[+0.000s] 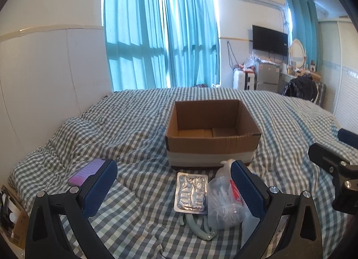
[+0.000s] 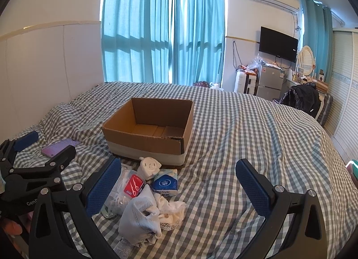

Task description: Organize objects

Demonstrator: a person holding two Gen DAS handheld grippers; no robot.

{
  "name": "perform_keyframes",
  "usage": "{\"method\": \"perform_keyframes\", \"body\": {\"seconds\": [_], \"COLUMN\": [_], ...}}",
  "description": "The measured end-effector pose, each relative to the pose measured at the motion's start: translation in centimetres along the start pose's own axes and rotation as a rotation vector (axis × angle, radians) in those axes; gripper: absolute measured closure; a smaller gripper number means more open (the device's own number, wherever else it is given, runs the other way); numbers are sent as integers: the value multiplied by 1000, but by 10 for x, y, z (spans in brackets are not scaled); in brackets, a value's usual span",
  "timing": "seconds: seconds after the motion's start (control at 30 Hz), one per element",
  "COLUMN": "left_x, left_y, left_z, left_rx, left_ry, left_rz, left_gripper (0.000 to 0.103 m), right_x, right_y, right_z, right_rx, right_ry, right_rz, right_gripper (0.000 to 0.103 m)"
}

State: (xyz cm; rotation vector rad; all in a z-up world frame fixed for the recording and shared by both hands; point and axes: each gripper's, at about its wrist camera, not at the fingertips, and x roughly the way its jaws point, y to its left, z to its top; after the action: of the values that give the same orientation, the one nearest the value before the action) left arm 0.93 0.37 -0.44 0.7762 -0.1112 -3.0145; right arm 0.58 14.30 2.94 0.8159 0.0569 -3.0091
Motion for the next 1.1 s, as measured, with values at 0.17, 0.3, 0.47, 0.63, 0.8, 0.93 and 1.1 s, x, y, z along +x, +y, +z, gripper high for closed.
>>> {"method": "perform_keyframes", "body": {"seconds": [0.17, 0.3, 0.47, 0.63, 0.8, 0.93, 1.1], "left_x": [11, 23, 44, 63, 73, 82, 99], "left_y": [1, 1, -2, -3, -7, -9, -20], "left_z": [-9, -19, -37, -57, -70, -79, -93], "left_rx": [1, 2, 20, 25, 35, 57, 73], "left_ry": [56, 112, 196, 276, 326, 391, 438], "left_rz": [-17, -32, -31, -62, -95, -143, -185], "left_gripper": [0, 0, 0, 7, 19, 27, 27], "right_x": [13, 30, 54, 75, 82, 77, 71], "right_y": [-1, 3, 15, 31, 34, 29, 23], "right_z": [-9, -23, -44, -68, -77, -73, -68], "right_rx": [14, -6, -42, -86, -78, -75, -87], "right_ry": [66, 146, 256, 352, 398, 379, 341], "right_rz": [33, 70, 135, 183, 260, 278, 261], "right_gripper": [5, 8, 12, 28, 43, 57, 59]}}
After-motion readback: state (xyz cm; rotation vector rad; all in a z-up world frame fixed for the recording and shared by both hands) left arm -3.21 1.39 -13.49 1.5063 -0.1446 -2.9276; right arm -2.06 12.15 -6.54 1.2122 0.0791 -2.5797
